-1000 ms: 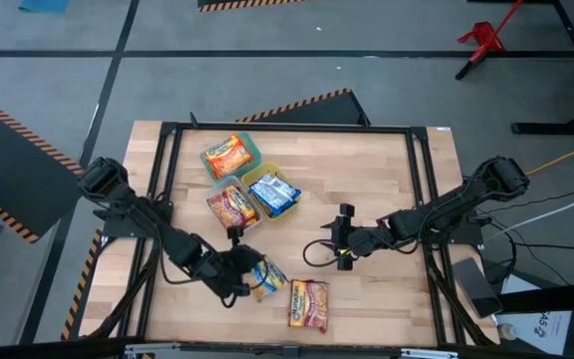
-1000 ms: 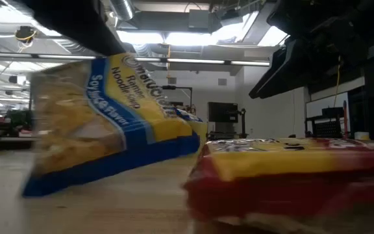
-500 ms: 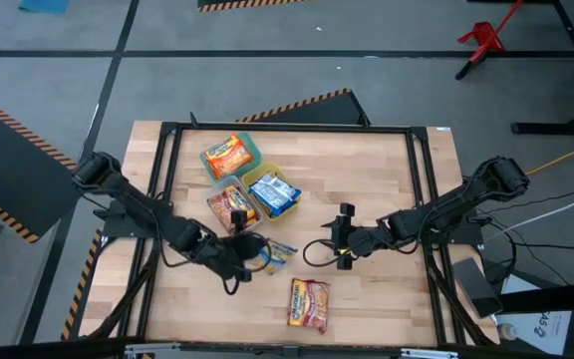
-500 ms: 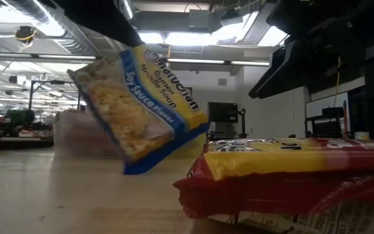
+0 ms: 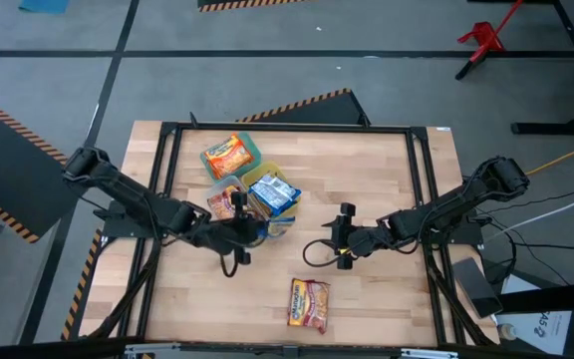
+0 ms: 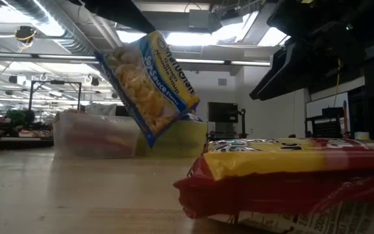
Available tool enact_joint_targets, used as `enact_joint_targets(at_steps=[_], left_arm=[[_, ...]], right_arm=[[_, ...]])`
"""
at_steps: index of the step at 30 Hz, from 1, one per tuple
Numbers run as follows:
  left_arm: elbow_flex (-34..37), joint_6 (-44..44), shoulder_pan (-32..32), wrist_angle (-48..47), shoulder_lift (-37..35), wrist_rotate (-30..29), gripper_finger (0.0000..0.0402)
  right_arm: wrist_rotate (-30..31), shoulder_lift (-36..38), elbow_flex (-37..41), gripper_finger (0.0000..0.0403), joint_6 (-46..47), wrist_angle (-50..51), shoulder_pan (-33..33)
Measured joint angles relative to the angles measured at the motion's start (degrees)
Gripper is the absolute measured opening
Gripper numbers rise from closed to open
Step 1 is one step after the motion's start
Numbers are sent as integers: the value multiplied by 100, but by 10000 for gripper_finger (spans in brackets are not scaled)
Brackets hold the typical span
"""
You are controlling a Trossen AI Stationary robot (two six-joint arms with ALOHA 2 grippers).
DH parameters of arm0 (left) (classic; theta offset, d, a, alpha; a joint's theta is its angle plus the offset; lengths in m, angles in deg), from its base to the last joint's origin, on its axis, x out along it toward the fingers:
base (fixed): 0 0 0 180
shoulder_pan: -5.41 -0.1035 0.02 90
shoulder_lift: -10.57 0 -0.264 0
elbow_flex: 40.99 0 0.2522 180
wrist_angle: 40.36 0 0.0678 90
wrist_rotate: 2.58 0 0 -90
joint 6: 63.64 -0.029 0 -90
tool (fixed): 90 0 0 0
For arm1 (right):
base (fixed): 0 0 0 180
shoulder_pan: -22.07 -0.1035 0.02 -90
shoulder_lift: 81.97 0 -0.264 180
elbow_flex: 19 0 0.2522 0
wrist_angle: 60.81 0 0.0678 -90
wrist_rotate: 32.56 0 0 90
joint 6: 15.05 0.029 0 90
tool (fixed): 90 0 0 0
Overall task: Sort Maruchan noodles
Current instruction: Put the bottom blue noodle pack into the yellow bin
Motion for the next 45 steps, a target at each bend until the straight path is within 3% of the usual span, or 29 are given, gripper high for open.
enact_joint_targets(at_steps=[10,19,33,45], left_arm=[[0,-1034,-780,16,-443,640,0],[0,-1722,-1987,-81,-509,2173,0],[0,-2625,-4071,-255,-455,3850,0],[-3,-2819,-5110,-285,-191,5288,0]], right_arm=[[103,0,0,207,-2,48,0],[143,0,0,207,-7,85,0],[153,0,0,207,-19,266,0],[153,-2,0,207,-9,334,1]])
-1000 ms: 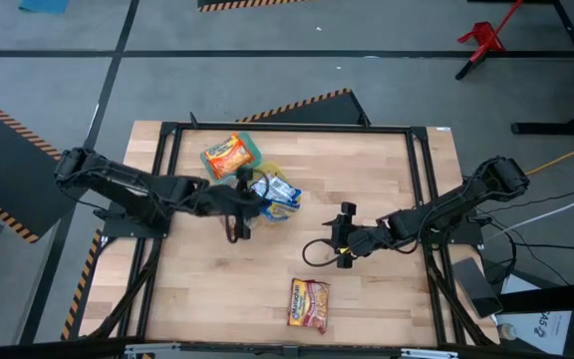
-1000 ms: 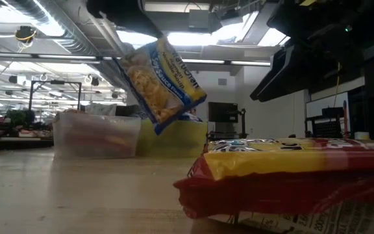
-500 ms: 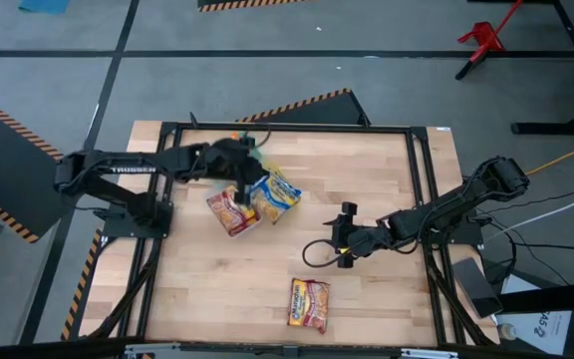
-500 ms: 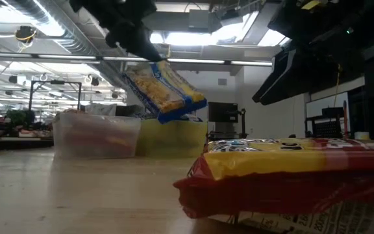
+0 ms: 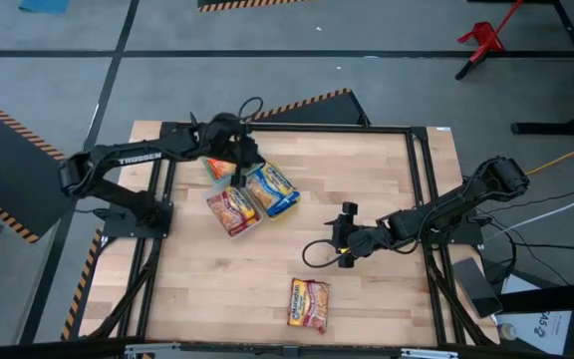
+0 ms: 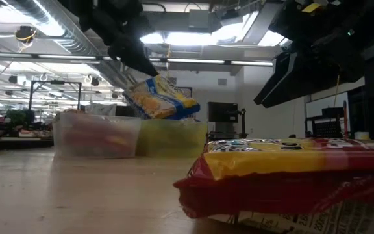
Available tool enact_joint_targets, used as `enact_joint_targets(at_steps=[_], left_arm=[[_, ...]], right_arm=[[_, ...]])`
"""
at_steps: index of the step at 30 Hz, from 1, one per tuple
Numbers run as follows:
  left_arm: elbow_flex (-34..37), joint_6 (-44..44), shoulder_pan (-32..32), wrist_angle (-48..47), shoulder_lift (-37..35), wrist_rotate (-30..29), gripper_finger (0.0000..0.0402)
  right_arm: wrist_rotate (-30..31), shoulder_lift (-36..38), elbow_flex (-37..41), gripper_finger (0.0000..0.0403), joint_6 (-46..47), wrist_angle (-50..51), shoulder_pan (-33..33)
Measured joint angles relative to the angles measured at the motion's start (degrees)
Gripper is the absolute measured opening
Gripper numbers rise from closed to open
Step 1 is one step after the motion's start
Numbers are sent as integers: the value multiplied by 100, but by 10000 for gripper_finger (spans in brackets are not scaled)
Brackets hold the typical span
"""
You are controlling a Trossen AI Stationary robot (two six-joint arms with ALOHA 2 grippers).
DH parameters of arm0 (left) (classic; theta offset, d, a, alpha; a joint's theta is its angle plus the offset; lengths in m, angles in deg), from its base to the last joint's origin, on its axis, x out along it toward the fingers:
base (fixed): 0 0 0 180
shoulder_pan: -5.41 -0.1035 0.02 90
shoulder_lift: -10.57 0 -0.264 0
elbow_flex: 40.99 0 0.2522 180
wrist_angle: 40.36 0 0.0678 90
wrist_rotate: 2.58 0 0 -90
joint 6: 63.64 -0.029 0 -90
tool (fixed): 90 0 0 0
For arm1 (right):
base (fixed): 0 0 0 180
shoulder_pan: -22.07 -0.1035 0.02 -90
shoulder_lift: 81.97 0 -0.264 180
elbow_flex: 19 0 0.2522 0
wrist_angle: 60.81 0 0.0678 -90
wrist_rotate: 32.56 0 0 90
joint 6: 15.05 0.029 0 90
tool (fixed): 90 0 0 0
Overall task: Sort Maruchan noodles
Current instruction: Put the bottom blue noodle pack into the yellow bin, then put the bottom red noodle pack into the transparent bin
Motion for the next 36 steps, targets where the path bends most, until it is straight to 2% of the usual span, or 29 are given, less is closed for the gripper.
enact_joint_targets(at_steps=[5,14,26,31,36], left_arm=[[-1,-48,18,-16,405,152,0],[-1,-152,10,-27,495,-423,3],[-4,-263,-242,12,475,-495,92],[-551,356,5,-54,246,-553,108],[-1410,1427,609,-291,-50,32,110]], right_arm=[[0,0,0,207,3,1,0],[-31,1,1,207,8,2,1],[-257,0,2,207,79,2,-1],[-767,1,2,207,6,-12,-1],[-1363,-3,7,207,-168,-271,-9]])
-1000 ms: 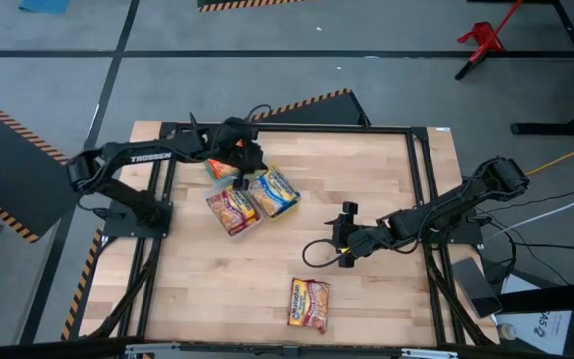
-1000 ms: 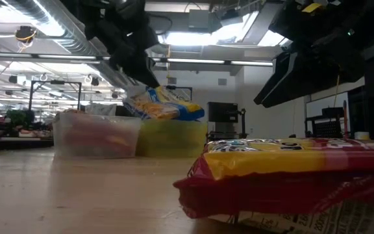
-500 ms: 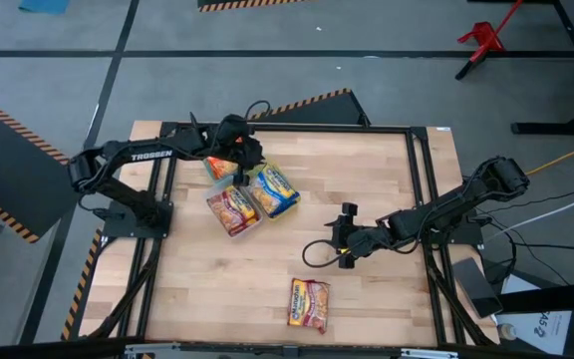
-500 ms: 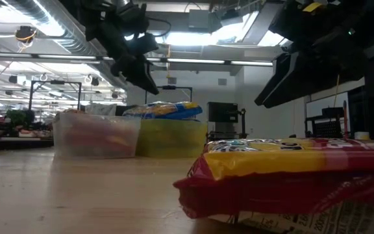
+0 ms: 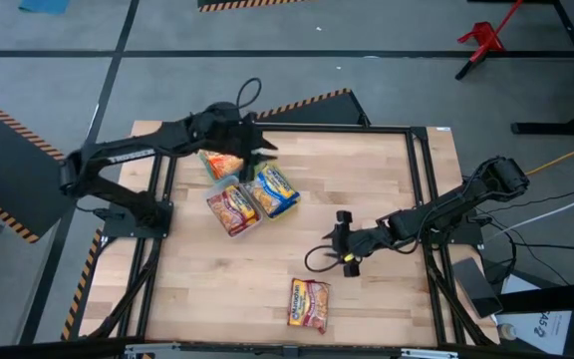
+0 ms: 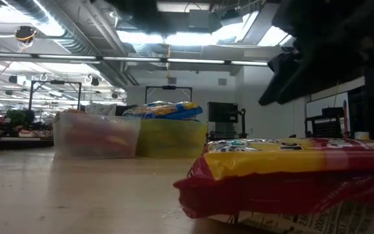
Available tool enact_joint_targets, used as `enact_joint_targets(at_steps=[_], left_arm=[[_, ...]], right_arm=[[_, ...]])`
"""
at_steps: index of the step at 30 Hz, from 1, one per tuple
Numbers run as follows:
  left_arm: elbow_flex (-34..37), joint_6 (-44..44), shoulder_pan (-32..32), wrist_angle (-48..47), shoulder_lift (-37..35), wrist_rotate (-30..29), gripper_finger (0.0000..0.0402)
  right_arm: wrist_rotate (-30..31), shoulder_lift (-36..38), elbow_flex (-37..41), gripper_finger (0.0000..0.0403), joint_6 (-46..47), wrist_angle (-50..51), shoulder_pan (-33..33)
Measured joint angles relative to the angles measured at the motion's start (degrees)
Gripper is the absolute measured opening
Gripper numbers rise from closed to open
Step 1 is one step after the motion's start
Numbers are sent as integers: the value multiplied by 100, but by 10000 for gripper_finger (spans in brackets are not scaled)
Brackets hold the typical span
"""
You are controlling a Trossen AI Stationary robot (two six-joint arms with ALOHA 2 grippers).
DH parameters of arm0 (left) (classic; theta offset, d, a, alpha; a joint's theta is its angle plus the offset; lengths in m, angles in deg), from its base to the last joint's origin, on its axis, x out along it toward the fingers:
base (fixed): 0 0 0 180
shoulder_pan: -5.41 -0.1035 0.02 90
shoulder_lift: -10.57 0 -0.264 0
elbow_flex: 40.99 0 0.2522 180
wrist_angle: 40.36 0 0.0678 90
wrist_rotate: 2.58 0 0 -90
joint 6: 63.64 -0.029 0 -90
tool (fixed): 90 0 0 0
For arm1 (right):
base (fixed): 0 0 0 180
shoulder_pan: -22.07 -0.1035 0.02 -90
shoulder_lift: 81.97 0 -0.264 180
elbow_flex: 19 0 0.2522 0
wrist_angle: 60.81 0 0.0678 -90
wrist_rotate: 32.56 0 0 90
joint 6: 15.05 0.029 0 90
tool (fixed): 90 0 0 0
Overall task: Sort Maruchan noodles
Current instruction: Put the bottom red noodle pack into the transparent bin
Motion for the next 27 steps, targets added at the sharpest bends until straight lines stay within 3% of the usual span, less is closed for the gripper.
enact_joint_targets(at_steps=[4,9,19,27], left_arm=[[-423,515,702,-23,-29,338,110],[-578,743,1657,-18,-22,186,110],[-569,1196,3151,-48,7,-1166,110],[-569,1340,3763,-366,10,-2195,110]], right_arm=[[-660,-112,0,207,-217,-577,1],[-1211,-472,-2,207,-50,-1135,-182],[-728,-1418,-293,207,364,-1117,-946],[-736,-1713,-544,207,-147,-1190,-596]])
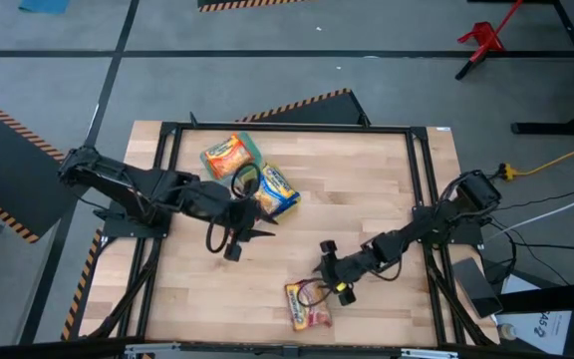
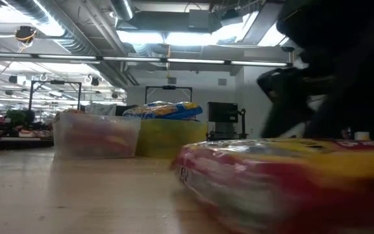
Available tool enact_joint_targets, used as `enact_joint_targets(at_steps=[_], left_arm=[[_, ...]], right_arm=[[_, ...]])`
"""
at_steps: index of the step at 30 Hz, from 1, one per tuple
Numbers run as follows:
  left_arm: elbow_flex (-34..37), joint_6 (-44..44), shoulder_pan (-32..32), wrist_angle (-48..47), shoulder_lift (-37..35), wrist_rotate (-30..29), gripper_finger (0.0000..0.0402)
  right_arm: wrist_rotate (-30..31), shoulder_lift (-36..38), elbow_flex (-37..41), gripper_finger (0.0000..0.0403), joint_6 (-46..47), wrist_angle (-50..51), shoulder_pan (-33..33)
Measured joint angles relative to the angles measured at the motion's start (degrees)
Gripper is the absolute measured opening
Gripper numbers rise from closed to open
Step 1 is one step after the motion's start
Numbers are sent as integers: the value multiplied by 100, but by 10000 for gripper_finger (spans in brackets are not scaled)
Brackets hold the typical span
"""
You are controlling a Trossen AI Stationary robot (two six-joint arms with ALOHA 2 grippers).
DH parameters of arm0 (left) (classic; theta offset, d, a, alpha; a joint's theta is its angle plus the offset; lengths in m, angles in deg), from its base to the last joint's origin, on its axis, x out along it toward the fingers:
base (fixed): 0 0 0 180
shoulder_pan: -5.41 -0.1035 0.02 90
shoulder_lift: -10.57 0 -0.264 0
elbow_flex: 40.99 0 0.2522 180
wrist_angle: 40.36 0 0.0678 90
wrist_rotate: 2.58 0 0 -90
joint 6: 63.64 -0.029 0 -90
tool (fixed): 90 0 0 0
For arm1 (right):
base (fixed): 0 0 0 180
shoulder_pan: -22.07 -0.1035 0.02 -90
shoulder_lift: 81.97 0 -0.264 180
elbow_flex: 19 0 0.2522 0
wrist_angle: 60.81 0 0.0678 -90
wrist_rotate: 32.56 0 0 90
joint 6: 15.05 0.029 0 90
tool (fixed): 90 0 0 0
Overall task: Sort Maruchan noodles
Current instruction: Put the bottom red noodle pack into the transparent bin
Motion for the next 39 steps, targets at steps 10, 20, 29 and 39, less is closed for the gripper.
enact_joint_targets(at_steps=[10,20,29,39], left_arm=[[67,1231,379,-666,5,-493,110],[691,1696,902,-438,21,-1005,110],[1128,1891,1009,424,22,-1313,110],[1130,2052,1002,529,55,-1482,110]], right_arm=[[530,0,-8,207,-592,-298,1337],[-900,555,-120,207,-1005,-192,627],[-601,102,-118,207,-1100,-185,-182],[-964,-514,-127,207,-1152,-921,393]])
